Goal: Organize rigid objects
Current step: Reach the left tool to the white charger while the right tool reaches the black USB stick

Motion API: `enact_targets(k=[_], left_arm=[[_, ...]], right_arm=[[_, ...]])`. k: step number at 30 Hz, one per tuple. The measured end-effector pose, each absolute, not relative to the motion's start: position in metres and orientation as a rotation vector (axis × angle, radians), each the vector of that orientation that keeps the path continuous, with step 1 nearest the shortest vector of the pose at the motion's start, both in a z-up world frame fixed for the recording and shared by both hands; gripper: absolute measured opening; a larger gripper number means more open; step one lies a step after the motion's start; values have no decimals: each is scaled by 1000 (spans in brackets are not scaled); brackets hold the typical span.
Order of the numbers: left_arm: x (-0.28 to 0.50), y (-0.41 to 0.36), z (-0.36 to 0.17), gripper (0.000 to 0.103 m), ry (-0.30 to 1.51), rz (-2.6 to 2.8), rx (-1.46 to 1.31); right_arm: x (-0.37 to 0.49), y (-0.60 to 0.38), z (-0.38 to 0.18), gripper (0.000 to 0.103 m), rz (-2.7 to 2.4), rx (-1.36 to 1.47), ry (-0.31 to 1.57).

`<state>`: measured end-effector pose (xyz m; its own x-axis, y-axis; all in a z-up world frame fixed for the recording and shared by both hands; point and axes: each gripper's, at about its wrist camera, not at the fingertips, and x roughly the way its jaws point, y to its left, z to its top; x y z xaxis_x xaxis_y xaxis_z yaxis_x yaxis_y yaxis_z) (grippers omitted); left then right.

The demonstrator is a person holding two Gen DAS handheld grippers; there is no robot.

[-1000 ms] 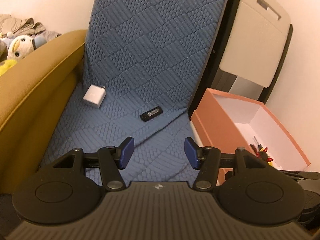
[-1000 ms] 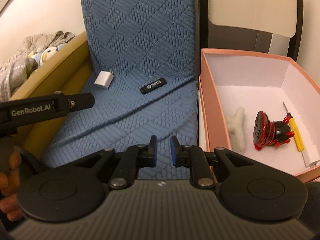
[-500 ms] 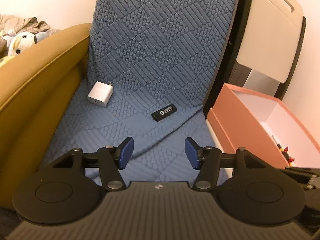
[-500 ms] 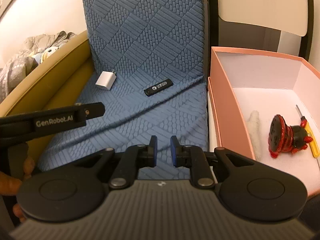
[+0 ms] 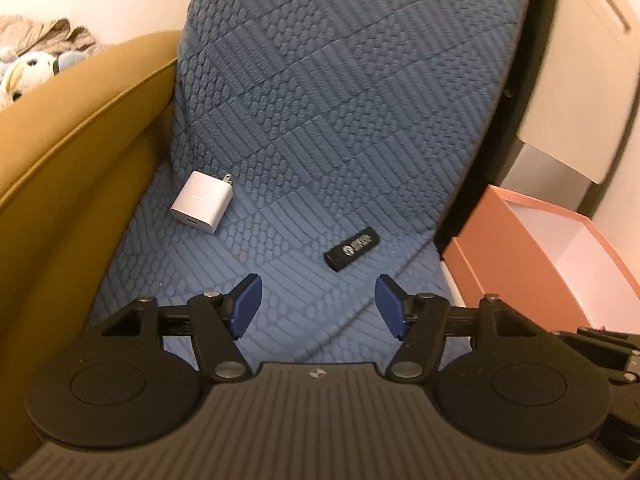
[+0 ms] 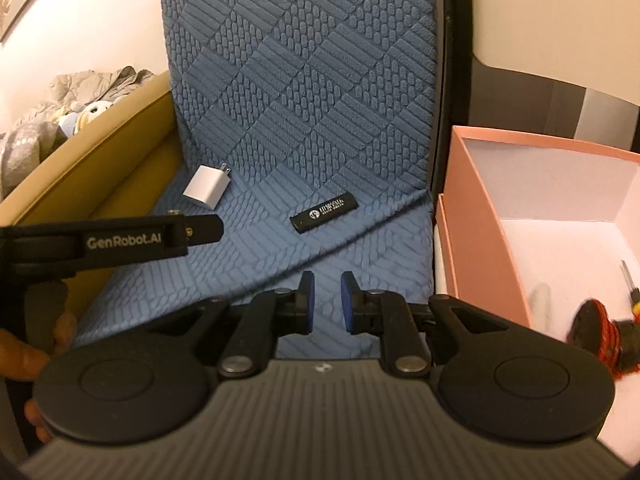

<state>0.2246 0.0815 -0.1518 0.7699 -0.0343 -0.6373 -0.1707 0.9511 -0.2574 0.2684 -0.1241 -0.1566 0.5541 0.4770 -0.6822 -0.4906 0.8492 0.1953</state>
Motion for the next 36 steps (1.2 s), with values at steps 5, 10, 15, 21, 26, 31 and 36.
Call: enact_targets(k=[5,10,15,21,26,31,36], left_arm=[[256,95,-166,68,736,97,-321],[287,111,-185,68,822,154,-315],[307,121,-188,68,832,172,-303],[334,138,-192,68,850,221,-307],[353,151,-192,73,847,292,-234],[363,157,-191,73,849,306,-174],[372,153,-191,73,859,310,-82]], right_arm=[[289,-107,-164,19,589,-28,807],[314,-89,-174,19,612,-19,843],[338,-73,-183,19,617,-25,846],[363,-54,-198,27,610,-63,858],[374,-41,-211,32,610,-71,877],[380,-25,-219,60,616,-84,881],[390,-6,-232,60,579,-136,883]])
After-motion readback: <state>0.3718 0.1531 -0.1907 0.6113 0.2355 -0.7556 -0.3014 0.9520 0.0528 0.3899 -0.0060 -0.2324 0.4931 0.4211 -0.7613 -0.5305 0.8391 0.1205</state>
